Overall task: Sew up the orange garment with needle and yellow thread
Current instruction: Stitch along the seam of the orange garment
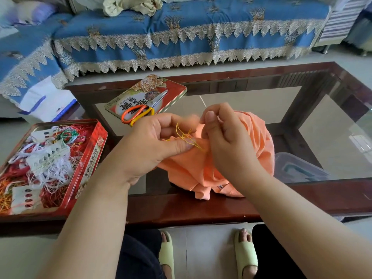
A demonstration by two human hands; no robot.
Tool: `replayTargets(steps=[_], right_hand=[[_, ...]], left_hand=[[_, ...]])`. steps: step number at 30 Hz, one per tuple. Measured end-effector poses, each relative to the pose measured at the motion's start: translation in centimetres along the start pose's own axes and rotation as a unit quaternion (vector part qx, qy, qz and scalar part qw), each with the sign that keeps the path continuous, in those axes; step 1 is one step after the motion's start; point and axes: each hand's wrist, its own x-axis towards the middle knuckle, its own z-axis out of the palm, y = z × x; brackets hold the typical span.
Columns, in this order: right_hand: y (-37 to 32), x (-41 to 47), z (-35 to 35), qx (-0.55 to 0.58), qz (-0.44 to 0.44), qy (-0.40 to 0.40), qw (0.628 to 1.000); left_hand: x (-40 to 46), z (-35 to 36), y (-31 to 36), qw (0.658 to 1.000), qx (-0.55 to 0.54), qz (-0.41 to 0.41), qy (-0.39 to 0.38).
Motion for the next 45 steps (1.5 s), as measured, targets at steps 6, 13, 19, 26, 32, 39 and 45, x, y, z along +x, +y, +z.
replayTargets(steps=[6, 13, 19, 26, 32, 39, 45], right_hand=[[0.0, 0.7, -1.6, -0.045, -0.036, -0.023, 0.998], [-0.3, 0.2, -1.9, -0.107, -0.002, -0.057, 0.993], [-0.1, 0.2, -1.5, -0.069, 0.025, -0.099, 0.992], [0.1, -0.8, 0.5, -0.100, 0.055, -0.005, 0.993], [0.8, 0.2, -0.4, -0.160, -0.014, 0.058, 0.985], [0.6, 0.6, -1.5, -0.257, -0.105, 0.098, 0.956], [1.3, 1.3, -2.0, -0.234, -0.060, 0.057, 0.969]], left_hand=[[0.1, 0.2, -0.1, 0.999, 0.028, 0.025, -0.010], [0.1, 0.3, 0.1, 0.998, 0.060, 0.020, 0.014], [-0.2, 0.5, 0.3, 0.996, 0.080, 0.034, 0.023], [-0.2, 0.5, 0.2, 0.995, 0.096, 0.026, 0.013], [-0.2, 0.3, -0.2, 0.989, 0.147, 0.009, 0.000], [-0.1, 0.9, -0.4, 0.981, 0.186, -0.046, 0.002], [-0.1, 0.6, 0.0, 0.990, 0.127, -0.055, -0.026]])
